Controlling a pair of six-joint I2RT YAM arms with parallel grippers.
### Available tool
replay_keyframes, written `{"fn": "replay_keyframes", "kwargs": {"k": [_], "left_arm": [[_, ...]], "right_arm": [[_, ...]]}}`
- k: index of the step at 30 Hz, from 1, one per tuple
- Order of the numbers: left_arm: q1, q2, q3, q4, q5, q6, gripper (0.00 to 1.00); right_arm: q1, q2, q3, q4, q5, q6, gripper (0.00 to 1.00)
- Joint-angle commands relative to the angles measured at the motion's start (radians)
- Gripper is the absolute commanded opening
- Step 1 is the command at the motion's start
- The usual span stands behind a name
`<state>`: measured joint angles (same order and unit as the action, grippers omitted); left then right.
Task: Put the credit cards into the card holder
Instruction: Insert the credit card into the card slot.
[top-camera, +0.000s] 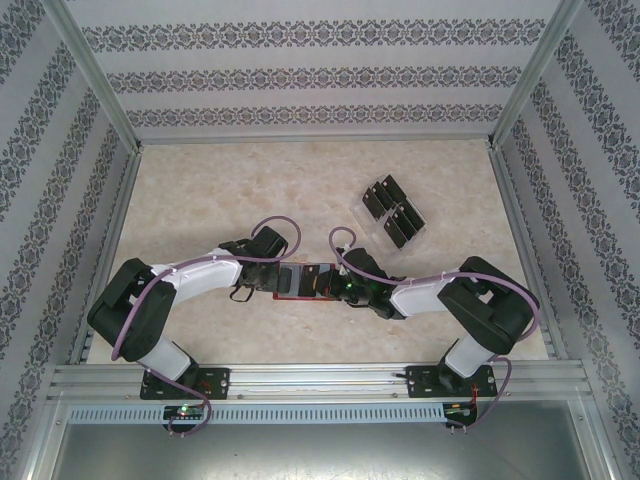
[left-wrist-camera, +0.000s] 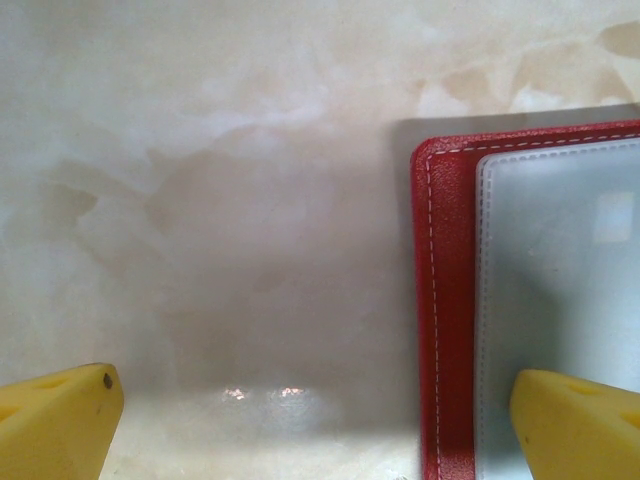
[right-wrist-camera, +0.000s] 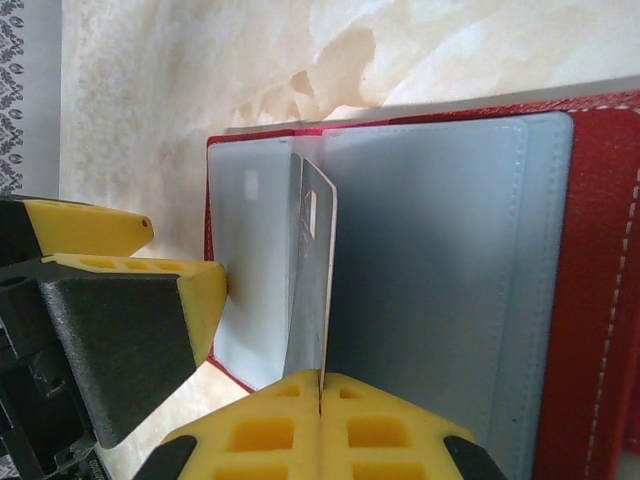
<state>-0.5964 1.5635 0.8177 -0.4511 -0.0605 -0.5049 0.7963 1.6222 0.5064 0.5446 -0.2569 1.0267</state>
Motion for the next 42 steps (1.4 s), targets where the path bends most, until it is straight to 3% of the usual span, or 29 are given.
{"fn": "replay_keyframes", "kwargs": {"k": [1, 27, 42], "left_arm": [[-0.013, 0.021, -0.024, -0.031, -0.029, -0.004, 1.0], [-0.013, 0.024, -0.02, -0.028, -0.022, -0.006, 1.0], [-0.013, 0.023, -0.026, -0.023, -0.022, -0.008, 1.0]], "right_arm": [[-0.001, 0.034, -0.007, -0.019, -0.03, 0.005, 0.0], [-0.097, 0.139, 0.093, -0.11, -0.203, -0.047, 0.0], [-0.071, 0.173, 0.148, -0.146, -0.221, -0.054, 0.0]]}}
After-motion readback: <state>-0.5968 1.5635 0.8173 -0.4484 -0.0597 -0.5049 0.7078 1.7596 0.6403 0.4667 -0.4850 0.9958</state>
